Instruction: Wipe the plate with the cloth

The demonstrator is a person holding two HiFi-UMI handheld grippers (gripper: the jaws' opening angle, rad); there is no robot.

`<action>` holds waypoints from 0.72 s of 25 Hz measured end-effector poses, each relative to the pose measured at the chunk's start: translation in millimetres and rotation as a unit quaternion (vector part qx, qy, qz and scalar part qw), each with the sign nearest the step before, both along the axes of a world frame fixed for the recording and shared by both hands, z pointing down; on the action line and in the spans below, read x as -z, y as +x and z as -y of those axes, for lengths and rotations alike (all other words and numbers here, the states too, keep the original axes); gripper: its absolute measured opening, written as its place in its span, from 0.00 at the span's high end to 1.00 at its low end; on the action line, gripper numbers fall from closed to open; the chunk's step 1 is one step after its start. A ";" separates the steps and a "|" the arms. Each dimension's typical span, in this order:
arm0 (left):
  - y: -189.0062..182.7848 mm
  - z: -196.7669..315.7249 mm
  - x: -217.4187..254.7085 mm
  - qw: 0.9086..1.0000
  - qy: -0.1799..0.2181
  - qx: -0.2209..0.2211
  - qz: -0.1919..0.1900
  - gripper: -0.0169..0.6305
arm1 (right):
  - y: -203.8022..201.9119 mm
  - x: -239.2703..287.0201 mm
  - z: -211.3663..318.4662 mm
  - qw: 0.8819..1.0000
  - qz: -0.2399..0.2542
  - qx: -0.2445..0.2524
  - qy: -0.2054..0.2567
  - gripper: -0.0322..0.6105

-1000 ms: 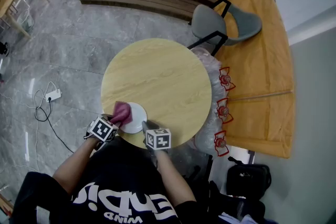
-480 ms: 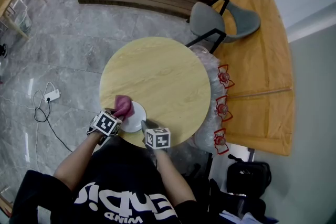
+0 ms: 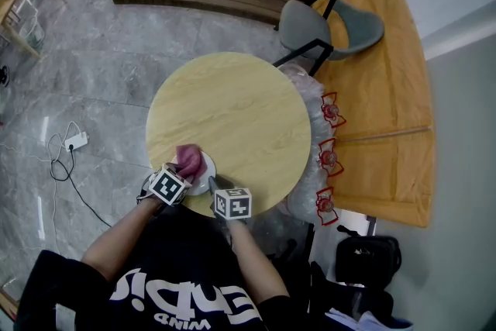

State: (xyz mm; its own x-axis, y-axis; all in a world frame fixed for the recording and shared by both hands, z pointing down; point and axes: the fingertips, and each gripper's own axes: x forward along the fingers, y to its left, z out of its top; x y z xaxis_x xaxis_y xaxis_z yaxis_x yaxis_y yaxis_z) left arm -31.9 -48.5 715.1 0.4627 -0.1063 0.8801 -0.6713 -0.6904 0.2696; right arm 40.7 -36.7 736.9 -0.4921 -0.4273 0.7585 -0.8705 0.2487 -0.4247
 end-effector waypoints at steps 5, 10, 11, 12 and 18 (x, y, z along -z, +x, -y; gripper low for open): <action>18.3 -14.6 -0.4 0.999 -0.003 -0.029 -0.020 0.89 | -0.2 -0.3 -0.6 1.000 -0.001 -0.004 -0.002 0.82; 20.1 -28.4 -0.8 0.999 -0.016 -0.044 -0.018 0.89 | 0.9 -0.9 1.1 1.000 -0.002 -0.009 -0.001 0.82; 19.6 -29.5 -1.5 0.999 -0.016 -0.046 -0.018 0.89 | 0.9 -1.0 1.3 1.000 -0.003 -0.010 -0.001 0.82; 18.6 -30.1 -1.7 0.999 -0.014 -0.047 -0.018 0.89 | 0.8 -0.9 1.3 1.000 -0.004 -0.010 -0.001 0.82; 12.6 -39.6 -0.9 0.998 -0.022 -0.057 -0.020 0.89 | 0.8 -0.3 0.4 1.000 -0.006 -0.012 -0.003 0.82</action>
State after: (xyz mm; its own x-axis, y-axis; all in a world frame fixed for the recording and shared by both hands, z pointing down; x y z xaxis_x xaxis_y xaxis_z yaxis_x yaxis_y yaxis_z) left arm -19.3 -8.9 716.0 0.5046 -0.0120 0.8633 -0.5768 -0.7487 0.3267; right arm 41.5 -37.1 737.2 -0.4724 -0.4340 0.7671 -0.8814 0.2250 -0.4154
